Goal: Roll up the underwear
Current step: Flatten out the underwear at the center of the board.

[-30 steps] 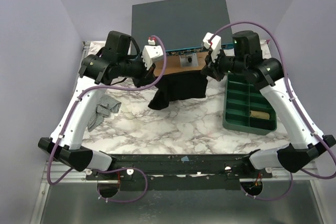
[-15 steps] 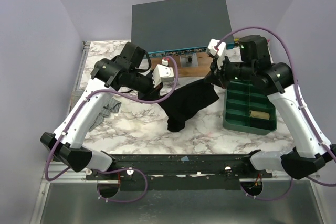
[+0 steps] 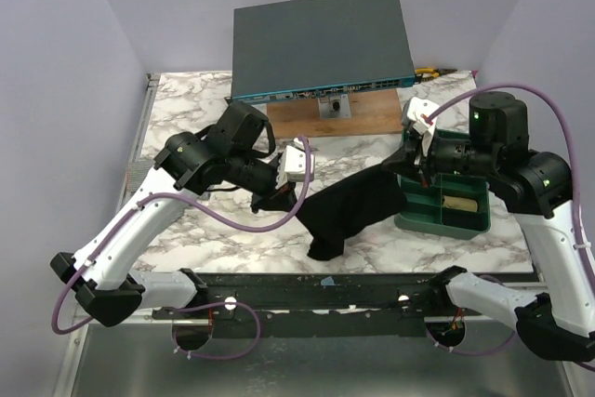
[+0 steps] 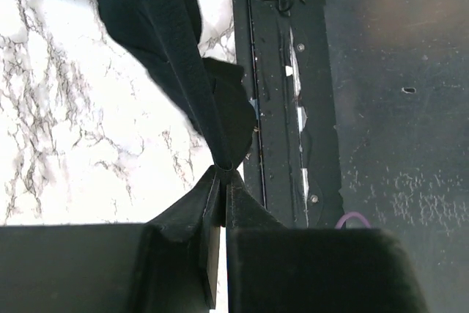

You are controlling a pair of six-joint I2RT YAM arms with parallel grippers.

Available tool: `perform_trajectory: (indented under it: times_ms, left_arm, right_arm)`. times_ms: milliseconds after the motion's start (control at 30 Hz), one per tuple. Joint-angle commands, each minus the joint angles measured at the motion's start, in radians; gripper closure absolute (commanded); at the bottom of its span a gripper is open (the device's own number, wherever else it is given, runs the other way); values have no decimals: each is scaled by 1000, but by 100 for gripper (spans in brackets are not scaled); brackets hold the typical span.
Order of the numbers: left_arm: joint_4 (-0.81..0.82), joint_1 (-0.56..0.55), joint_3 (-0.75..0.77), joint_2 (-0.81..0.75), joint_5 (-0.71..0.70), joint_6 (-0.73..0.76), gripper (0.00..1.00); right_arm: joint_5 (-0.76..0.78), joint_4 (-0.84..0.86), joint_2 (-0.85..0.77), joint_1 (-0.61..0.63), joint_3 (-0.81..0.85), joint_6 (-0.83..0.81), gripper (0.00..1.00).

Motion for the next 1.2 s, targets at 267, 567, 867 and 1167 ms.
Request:
perform_trajectory:
  times_ms: [267, 567, 867, 1167]
  left_arm:
    - [127, 275, -90, 180, -88, -26, 96]
    - [300, 344, -130, 493, -250, -171, 86]
    - [406, 345, -255, 415, -235, -202, 71]
    - [322, 329, -442, 234, -85, -152, 36]
  right_arm:
    - [219, 210, 193, -15, -199, 113, 99]
    - [278, 513, 486, -15, -341, 121, 97]
    - [334, 597, 642, -15, -295, 126, 96]
    - [417, 629, 573, -15, -355, 146, 35]
